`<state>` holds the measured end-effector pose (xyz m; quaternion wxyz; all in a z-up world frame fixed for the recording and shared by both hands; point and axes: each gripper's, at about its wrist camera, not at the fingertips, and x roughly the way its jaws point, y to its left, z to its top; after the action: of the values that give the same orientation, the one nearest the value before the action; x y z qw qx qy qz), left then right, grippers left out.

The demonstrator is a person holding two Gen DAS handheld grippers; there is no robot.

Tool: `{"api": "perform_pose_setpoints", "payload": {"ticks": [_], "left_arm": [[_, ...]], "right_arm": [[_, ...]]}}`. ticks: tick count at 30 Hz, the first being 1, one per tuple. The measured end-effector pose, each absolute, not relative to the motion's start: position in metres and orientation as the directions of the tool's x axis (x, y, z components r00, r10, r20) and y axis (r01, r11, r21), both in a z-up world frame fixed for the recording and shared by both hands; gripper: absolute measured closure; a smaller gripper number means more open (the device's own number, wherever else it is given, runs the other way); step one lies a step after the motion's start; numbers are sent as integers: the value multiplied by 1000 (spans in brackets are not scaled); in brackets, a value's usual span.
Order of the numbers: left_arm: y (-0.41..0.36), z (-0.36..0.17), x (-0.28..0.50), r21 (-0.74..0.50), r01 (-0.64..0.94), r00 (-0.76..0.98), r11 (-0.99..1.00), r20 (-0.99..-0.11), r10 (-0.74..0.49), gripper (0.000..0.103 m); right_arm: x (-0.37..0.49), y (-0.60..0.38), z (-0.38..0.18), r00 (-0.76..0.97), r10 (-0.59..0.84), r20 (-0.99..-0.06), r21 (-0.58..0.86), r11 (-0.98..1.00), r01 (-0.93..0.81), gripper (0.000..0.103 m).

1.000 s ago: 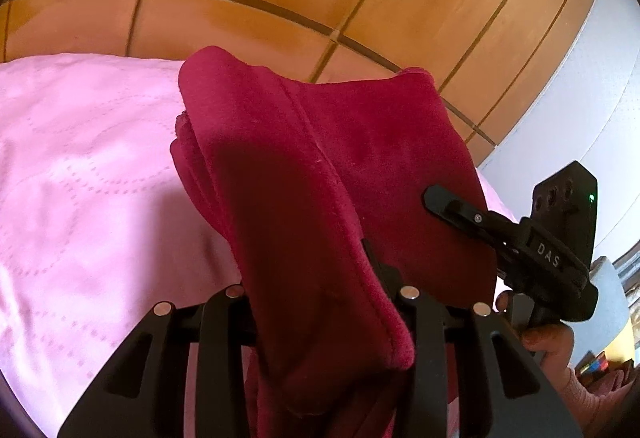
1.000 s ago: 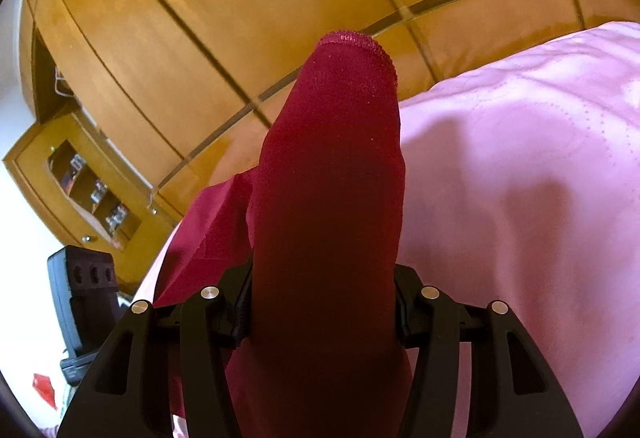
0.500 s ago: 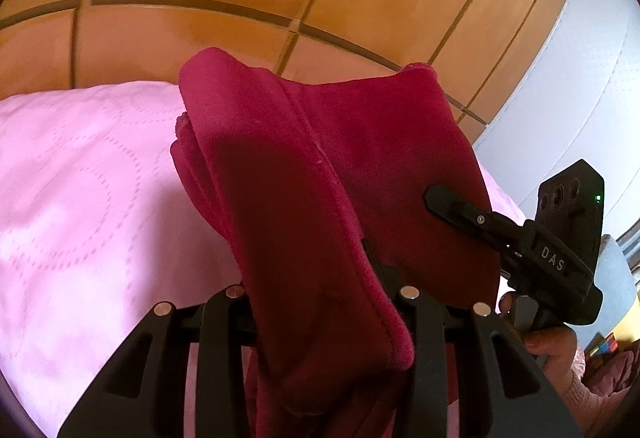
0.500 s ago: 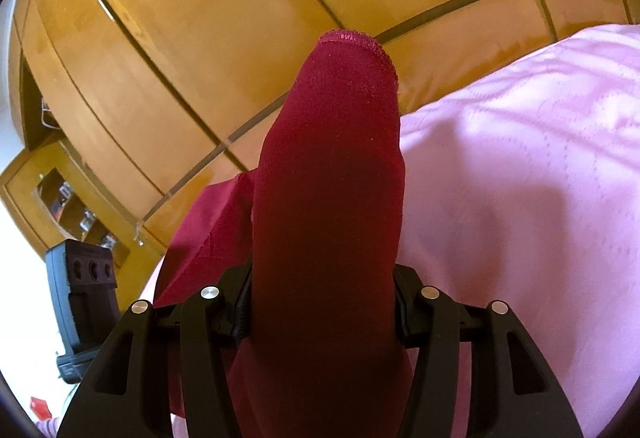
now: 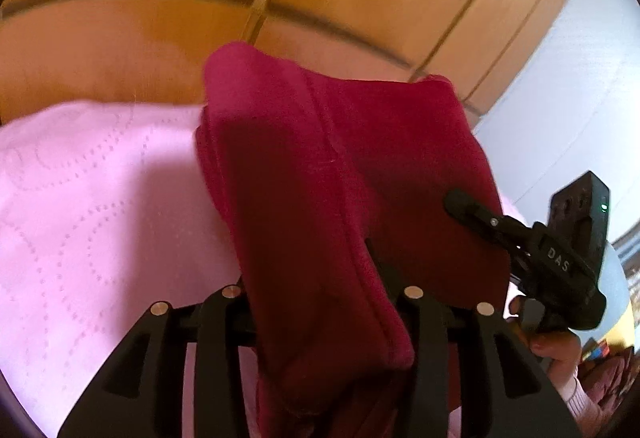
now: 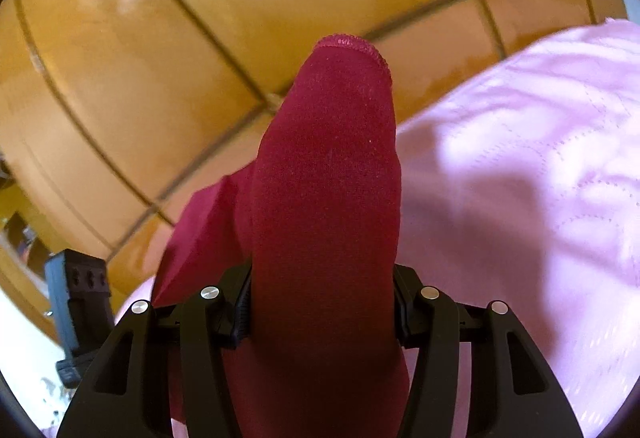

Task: Fold small clothes
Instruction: 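Grasp the shirt end with the left gripper while the right gripper grasps beside it, lifting, then fold the lifted end over the stack and open both grippers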

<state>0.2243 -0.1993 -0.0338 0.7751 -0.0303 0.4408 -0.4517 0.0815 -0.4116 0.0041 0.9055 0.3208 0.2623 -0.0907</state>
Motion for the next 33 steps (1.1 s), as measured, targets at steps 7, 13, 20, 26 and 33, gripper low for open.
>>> {"api": "perform_pose_setpoints", "payload": {"ticks": [7,13,20,26,33], "left_arm": [[-194,-62,234,-443,627,207,641,-699,-685,35],[-163,-9,207,-293,556,541,778,-583,-606,34],[-230,11,200,-182,661,507,728,-608,-612,45],[-256,-39,234,-70,627,501,776,-727,-470,60],[-253,-55,243,-94,656,494,749,-697,-520,59]], "right_arm": [[86,-436,-41,799,14,-601,576,701,421,34],[61,-423,7,816,-140,-561,420,801,426,38],[112,-401,32,772,-155,-616,226,904,362,63],[157,-401,6,683,-227,-694,120,900,420,62],[165,-400,-11,680,-252,-688,96,898,430,62]]}}
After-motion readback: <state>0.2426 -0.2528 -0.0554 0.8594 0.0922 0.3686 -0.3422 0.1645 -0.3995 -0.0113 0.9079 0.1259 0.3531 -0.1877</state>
